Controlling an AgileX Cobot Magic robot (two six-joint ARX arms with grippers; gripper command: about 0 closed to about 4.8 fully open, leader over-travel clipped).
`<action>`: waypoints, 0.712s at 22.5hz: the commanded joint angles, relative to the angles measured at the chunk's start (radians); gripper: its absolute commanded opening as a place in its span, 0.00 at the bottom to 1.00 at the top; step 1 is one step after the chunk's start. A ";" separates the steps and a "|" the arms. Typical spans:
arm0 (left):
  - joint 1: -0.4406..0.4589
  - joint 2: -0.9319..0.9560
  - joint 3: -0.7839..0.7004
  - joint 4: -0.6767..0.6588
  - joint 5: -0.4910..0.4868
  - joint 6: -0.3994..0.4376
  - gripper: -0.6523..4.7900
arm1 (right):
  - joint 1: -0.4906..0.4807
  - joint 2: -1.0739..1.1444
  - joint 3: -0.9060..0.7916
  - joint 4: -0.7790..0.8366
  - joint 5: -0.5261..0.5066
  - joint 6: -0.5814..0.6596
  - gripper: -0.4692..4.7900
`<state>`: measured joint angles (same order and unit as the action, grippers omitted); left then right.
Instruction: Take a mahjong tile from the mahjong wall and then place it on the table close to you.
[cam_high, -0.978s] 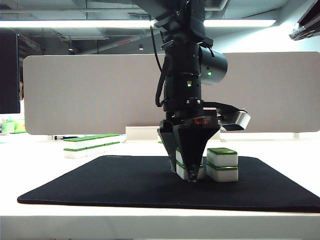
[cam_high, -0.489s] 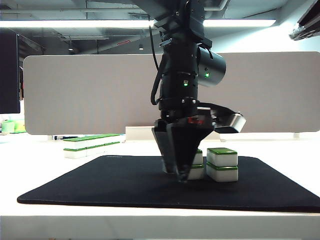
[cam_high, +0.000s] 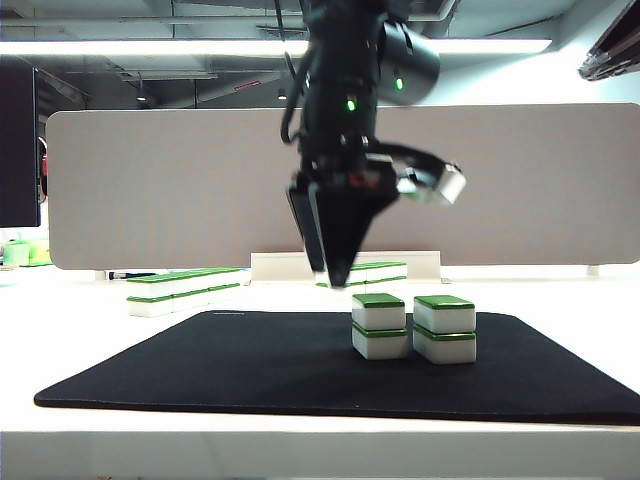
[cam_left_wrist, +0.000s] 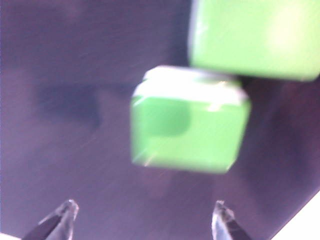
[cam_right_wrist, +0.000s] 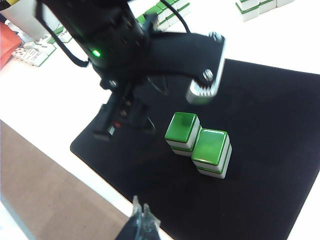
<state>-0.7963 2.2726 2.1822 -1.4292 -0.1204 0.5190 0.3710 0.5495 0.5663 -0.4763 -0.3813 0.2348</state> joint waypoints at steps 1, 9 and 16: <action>0.001 -0.066 0.004 -0.005 -0.097 -0.007 0.74 | 0.000 -0.001 0.003 0.017 0.004 -0.004 0.09; 0.110 -0.273 0.004 0.028 -0.025 -0.068 0.21 | 0.000 -0.001 0.003 0.016 0.076 -0.003 0.09; 0.264 -0.491 0.004 0.057 -0.010 -0.159 0.20 | 0.000 -0.001 0.003 0.016 0.075 -0.003 0.09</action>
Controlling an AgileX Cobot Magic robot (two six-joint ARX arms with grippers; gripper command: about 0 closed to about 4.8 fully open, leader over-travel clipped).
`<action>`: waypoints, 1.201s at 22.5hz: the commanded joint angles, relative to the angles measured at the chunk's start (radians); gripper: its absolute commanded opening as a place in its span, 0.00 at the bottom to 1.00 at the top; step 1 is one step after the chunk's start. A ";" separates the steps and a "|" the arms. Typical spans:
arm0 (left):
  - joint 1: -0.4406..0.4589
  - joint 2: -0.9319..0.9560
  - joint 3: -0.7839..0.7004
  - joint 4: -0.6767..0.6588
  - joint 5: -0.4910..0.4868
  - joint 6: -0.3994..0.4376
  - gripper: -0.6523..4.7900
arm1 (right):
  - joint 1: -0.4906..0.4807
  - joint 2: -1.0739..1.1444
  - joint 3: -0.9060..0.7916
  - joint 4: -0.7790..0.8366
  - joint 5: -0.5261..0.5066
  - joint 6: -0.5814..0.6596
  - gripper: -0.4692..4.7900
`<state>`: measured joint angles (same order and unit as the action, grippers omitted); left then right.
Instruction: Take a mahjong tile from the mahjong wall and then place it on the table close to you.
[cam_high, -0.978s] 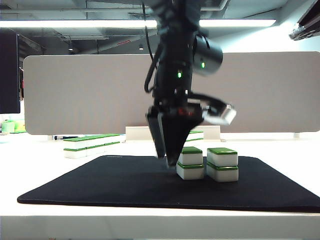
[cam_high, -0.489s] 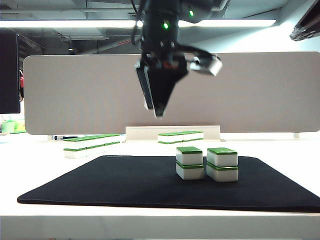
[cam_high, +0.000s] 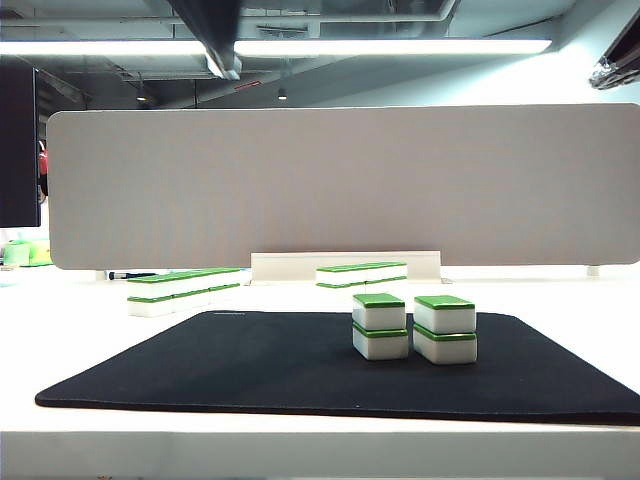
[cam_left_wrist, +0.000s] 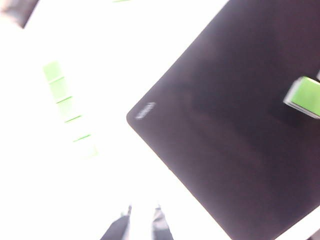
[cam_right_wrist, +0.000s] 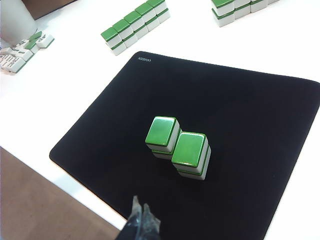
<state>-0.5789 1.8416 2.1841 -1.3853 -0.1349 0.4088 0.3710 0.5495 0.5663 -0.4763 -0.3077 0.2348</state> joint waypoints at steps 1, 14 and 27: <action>0.063 -0.079 0.002 0.011 0.005 -0.060 0.20 | 0.000 -0.001 0.003 0.016 0.002 -0.003 0.09; 0.232 -0.356 0.002 0.096 -0.002 -0.154 0.20 | 0.000 -0.001 0.003 0.016 0.002 -0.003 0.09; 0.233 -0.369 0.000 0.113 -0.023 -0.157 0.20 | 0.001 -0.001 0.003 0.016 0.001 -0.003 0.09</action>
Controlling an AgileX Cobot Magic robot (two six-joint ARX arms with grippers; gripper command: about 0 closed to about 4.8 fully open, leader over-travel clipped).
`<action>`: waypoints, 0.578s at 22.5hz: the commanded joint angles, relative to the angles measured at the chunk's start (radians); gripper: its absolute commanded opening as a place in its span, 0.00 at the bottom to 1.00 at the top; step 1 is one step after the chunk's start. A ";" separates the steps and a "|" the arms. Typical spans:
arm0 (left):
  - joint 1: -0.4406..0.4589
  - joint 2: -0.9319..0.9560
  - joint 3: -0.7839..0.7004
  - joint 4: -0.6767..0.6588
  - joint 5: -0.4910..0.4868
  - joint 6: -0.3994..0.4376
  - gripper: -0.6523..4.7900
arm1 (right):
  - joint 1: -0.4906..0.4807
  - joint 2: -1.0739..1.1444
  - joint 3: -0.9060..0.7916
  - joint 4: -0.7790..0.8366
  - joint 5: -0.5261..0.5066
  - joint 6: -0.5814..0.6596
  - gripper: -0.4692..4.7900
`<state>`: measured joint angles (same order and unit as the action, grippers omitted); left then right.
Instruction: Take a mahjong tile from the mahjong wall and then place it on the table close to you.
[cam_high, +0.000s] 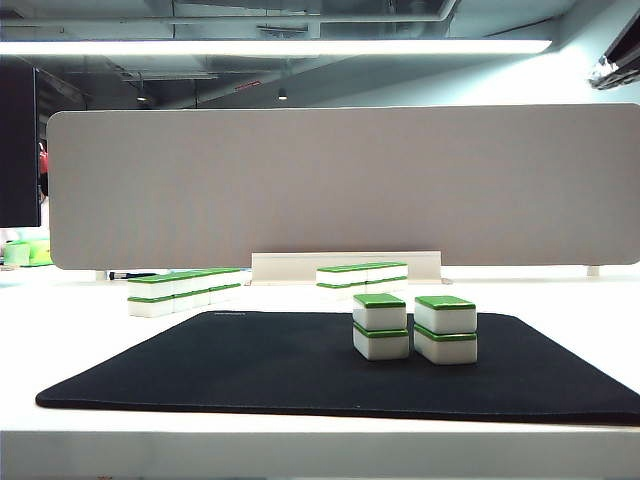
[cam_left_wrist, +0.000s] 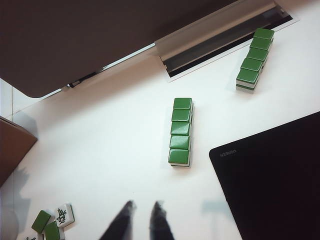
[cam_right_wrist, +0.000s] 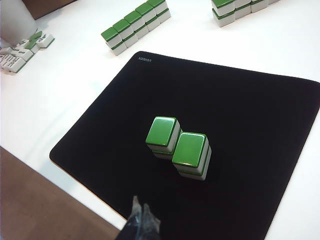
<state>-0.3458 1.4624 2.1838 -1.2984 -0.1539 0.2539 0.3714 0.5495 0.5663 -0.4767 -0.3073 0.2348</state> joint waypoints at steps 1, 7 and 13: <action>0.003 0.011 -0.004 0.045 -0.007 0.003 0.20 | 0.001 -0.001 0.003 0.016 0.001 -0.003 0.09; 0.007 -0.086 -0.236 0.422 0.025 -0.005 0.20 | 0.001 -0.001 0.003 0.016 0.001 -0.003 0.09; 0.030 -0.307 -0.761 0.874 0.051 -0.024 0.20 | 0.001 -0.001 0.003 0.016 0.001 -0.003 0.09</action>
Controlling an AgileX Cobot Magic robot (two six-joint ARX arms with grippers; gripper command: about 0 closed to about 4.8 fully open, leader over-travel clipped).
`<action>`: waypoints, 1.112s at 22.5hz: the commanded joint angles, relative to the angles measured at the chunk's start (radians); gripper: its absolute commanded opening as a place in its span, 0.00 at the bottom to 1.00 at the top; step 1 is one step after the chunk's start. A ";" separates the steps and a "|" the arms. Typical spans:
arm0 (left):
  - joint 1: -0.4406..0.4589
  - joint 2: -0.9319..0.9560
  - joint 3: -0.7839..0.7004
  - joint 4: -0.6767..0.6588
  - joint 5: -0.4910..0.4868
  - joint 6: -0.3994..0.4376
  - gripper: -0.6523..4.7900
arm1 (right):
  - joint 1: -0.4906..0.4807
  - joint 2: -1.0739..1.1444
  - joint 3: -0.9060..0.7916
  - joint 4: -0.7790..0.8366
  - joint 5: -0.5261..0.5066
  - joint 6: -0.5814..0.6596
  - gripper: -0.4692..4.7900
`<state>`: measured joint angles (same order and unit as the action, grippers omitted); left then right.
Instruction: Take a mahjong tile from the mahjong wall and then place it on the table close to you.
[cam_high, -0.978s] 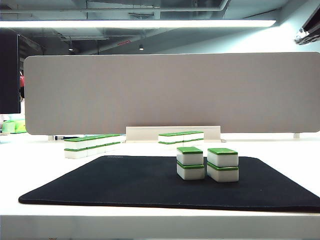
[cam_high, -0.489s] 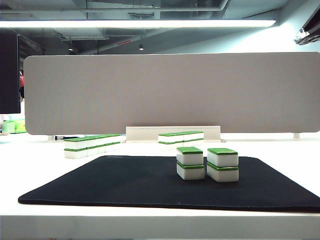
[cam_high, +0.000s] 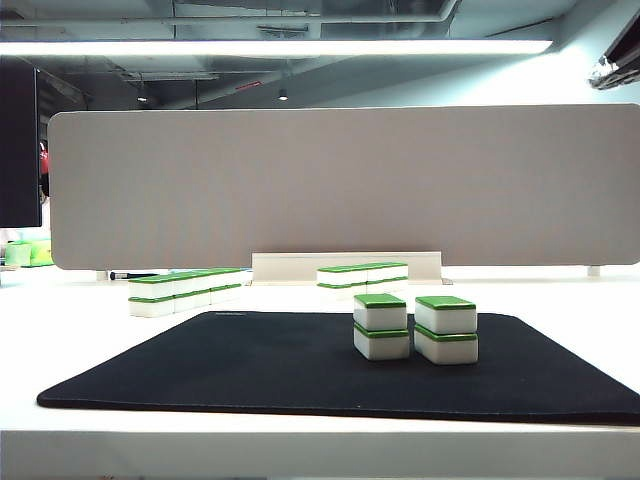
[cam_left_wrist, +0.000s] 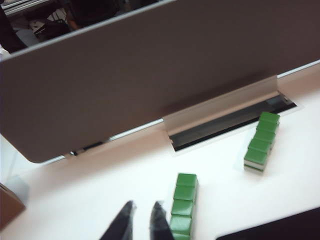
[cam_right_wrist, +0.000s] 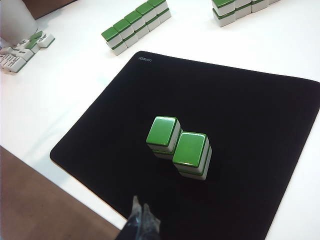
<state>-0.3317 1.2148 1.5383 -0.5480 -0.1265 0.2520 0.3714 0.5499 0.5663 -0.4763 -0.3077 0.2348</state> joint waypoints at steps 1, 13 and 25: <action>0.037 -0.127 -0.259 0.181 0.037 -0.053 0.20 | 0.001 -0.002 0.003 0.015 0.002 -0.003 0.09; 0.216 -0.703 -1.128 0.520 0.041 -0.269 0.20 | 0.001 -0.002 0.003 0.016 -0.002 -0.003 0.09; 0.305 -1.058 -1.523 0.613 0.063 -0.365 0.20 | 0.001 -0.002 0.003 0.016 -0.002 -0.003 0.09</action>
<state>-0.0277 0.1658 0.0238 0.0490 -0.0673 -0.1093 0.3714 0.5495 0.5663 -0.4767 -0.3080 0.2348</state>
